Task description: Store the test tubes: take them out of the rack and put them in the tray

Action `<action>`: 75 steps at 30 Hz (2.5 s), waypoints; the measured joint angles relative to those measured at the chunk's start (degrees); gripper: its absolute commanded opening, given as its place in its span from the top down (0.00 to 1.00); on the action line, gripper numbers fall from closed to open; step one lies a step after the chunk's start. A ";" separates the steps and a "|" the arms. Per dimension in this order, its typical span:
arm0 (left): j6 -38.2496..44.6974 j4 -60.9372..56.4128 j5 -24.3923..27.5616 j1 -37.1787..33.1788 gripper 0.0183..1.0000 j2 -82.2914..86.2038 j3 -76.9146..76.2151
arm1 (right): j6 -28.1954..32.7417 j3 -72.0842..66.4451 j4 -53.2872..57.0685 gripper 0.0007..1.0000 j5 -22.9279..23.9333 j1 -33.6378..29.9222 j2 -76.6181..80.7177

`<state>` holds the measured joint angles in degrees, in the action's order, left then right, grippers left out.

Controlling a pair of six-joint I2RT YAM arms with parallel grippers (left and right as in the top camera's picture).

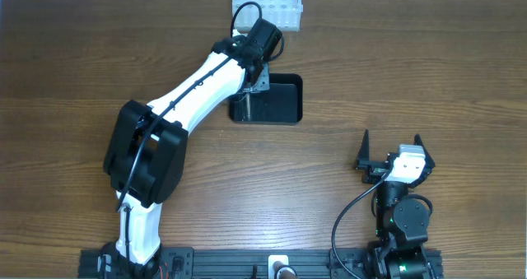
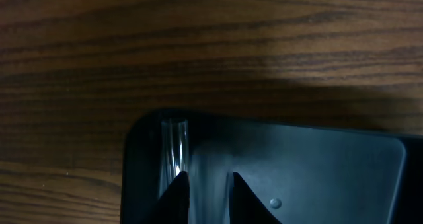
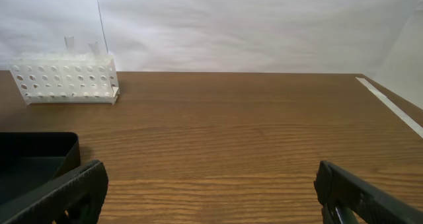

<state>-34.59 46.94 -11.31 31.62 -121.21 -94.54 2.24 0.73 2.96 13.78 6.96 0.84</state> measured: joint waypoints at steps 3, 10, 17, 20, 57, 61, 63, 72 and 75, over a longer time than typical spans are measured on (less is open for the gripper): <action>0.00 0.09 0.00 0.00 0.66 -0.15 0.00 | 0.00 0.00 0.00 0.01 0.00 0.00 0.00; -0.28 -1.46 -0.26 -0.02 0.29 0.98 0.44 | -0.04 0.00 0.00 0.01 0.00 0.00 0.00; 4.17 -10.56 -5.31 -0.90 0.00 14.34 1.14 | -0.02 0.00 0.00 0.01 0.00 0.00 0.00; 9.92 -16.33 -6.58 -2.78 0.00 22.95 1.99 | -0.04 0.00 0.00 0.01 0.00 0.00 0.00; 29.05 -55.95 14.12 -30.86 0.00 118.88 92.98 | -0.04 0.00 0.00 0.01 0.00 0.02 0.00; 29.07 -50.27 15.52 -30.86 0.00 120.28 93.81 | -0.04 0.00 0.00 0.01 -0.02 0.00 0.00; 29.05 -48.19 15.87 -30.86 0.00 120.37 93.85 | -0.02 0.00 0.00 0.01 -0.02 0.00 0.00; 29.05 -43.12 16.06 -30.86 0.00 120.48 93.96 | -0.02 0.00 0.00 0.01 0.00 0.00 0.00; 29.05 -43.12 16.06 -30.84 0.00 120.48 93.96 | -0.04 0.00 0.00 0.01 0.00 0.02 0.00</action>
<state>-5.54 3.81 4.75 0.78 -0.73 -0.58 2.20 0.73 2.96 13.78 6.98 0.84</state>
